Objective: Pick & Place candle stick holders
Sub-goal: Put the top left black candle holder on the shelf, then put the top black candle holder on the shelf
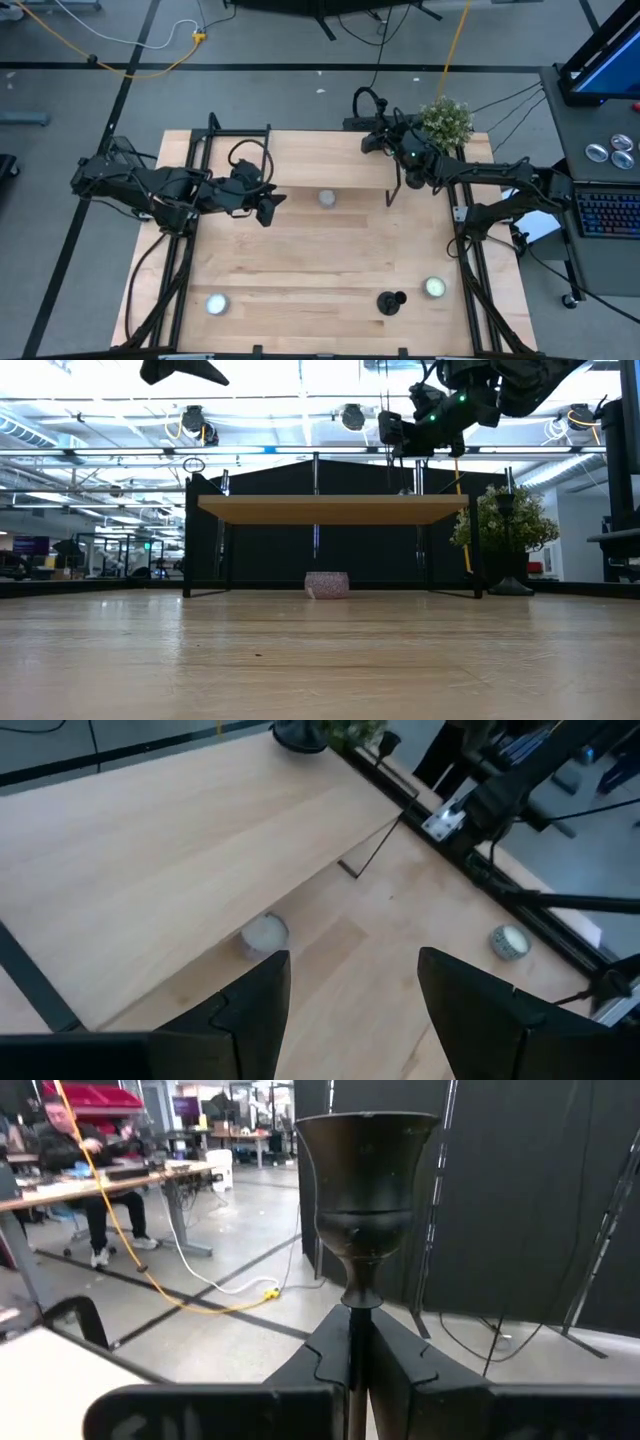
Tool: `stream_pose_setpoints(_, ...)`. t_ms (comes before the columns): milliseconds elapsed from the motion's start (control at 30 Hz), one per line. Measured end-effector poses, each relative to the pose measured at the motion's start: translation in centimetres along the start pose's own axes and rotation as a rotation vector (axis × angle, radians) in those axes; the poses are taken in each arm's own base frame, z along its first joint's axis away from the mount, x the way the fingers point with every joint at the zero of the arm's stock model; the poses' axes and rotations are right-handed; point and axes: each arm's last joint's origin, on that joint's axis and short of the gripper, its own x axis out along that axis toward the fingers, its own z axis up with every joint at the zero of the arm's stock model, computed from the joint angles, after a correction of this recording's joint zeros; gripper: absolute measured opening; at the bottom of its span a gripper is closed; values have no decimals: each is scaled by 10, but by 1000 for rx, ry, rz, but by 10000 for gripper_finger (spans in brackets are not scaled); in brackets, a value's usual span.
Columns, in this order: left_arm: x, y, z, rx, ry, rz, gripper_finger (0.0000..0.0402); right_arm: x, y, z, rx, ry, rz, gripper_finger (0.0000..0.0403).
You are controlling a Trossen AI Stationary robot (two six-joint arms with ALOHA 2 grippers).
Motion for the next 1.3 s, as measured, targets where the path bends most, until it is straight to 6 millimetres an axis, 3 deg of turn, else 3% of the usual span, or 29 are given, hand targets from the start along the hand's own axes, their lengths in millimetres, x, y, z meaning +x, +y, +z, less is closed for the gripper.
stream_pose_setpoints(733, 0, -1, -1, 8, 22, -20, 225, -2, -8, -20, 98, 24, -32, 30)
stream_pose_setpoints(967, 1, -1, -1, 10, 22, -20, 225, -3, -6, -21, 94, 36, 20, 71)
stream_pose_setpoints(1300, 1, -1, -1, 21, 23, -20, 225, -3, -7, -20, 52, 32, 20, 160)
